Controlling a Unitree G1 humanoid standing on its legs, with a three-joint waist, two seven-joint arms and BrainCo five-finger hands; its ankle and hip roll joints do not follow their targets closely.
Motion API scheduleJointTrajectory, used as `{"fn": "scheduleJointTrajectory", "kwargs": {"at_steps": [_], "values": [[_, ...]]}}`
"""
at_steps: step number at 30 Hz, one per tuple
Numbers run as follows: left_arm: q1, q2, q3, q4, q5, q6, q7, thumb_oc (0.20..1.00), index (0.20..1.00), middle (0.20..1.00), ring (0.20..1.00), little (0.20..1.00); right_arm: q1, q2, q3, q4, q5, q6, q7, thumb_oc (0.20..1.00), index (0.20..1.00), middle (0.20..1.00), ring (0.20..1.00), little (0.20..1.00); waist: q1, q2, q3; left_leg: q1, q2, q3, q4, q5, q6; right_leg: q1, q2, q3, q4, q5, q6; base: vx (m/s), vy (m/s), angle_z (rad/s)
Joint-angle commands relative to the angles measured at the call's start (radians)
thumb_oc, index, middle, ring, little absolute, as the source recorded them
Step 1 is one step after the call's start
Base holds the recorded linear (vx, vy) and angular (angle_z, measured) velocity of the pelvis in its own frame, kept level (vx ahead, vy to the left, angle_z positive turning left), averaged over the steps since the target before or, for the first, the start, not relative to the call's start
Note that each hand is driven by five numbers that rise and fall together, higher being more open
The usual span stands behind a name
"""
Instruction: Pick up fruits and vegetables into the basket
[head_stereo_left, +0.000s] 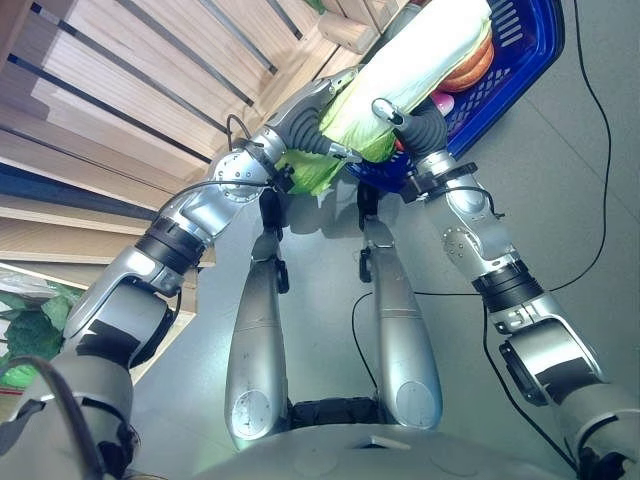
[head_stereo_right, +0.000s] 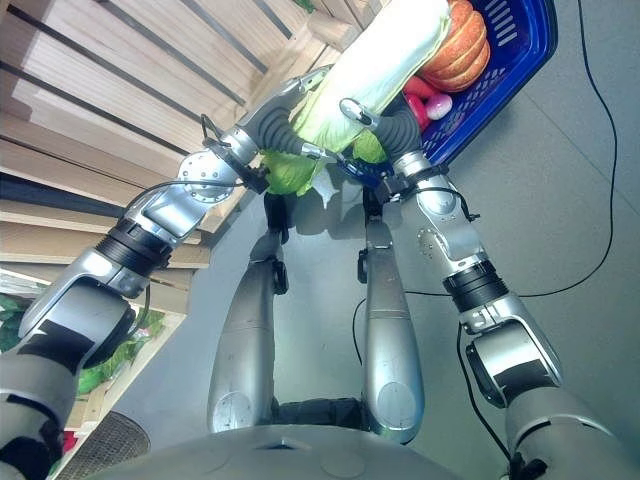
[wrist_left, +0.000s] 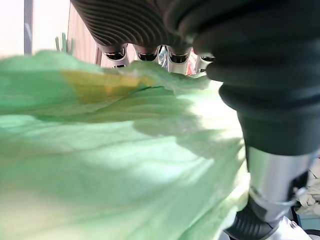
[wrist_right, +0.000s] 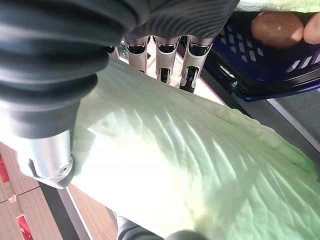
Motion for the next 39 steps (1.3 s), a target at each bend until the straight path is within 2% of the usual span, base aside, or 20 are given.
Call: {"fn": "scheduleJointTrajectory", "kwargs": {"at_steps": [1,8,13,18,27,39], "values": [[0.048,-0.003,0.015,-0.043,0.053,0.048,0.081,1.000,1.000,1.000,1.000,1.000,-0.005,0.030,-0.031,-0.159,0.020,-0.100,0.027,0.200,0.200,0.200,0.200,0.200,0.014,-0.004,-0.031,0.009,-0.023,0.023,0.001,-0.038,0.033,0.048,0.024,-0.053,0.034,-0.039,0.007,0.00,0.000,0.00],[0.086,-0.022,0.070,-0.013,0.068,0.046,0.236,1.000,1.000,1.000,1.000,1.000,-0.004,0.034,-0.053,-0.162,0.003,-0.115,-0.004,0.200,0.200,0.200,0.200,0.200,0.022,-0.006,-0.031,0.011,-0.025,0.019,-0.006,-0.035,0.032,0.051,0.023,-0.058,0.029,-0.039,0.008,0.00,0.000,0.00],[0.125,-0.050,0.148,0.008,0.059,0.033,0.367,1.000,1.000,1.000,1.000,1.000,0.016,0.038,-0.100,-0.155,-0.017,-0.143,-0.048,0.200,0.200,0.200,0.200,0.200,0.026,-0.010,-0.031,0.018,-0.029,0.016,-0.005,-0.038,0.033,0.058,0.024,-0.060,0.030,-0.042,0.007,0.00,0.000,0.00],[0.151,-0.056,0.209,0.031,0.052,0.023,0.440,1.000,1.000,1.000,1.000,1.000,0.028,0.026,-0.152,-0.148,-0.022,-0.157,-0.085,0.200,0.200,0.200,0.200,0.200,0.025,-0.009,-0.031,0.017,-0.032,0.014,0.000,-0.041,0.033,0.056,0.025,-0.060,0.035,-0.042,0.007,0.00,0.000,0.00],[0.147,-0.053,0.271,0.070,0.015,0.027,0.495,1.000,1.000,1.000,1.000,1.000,0.028,0.008,-0.210,-0.124,-0.025,-0.165,-0.114,0.200,0.200,0.200,0.200,0.200,0.016,0.001,-0.031,0.016,-0.035,0.016,-0.005,-0.037,0.034,0.051,0.025,-0.054,0.031,-0.038,0.005,0.00,0.000,0.00],[0.136,-0.058,0.273,0.105,-0.001,0.027,0.510,1.000,1.000,1.000,1.000,1.000,0.019,-0.010,-0.221,-0.120,-0.024,-0.164,-0.100,0.200,0.200,0.200,0.200,0.200,0.011,0.006,-0.031,0.017,-0.034,0.019,-0.004,-0.040,0.033,0.051,0.025,-0.054,0.036,-0.048,0.003,0.00,0.003,0.00]]}}
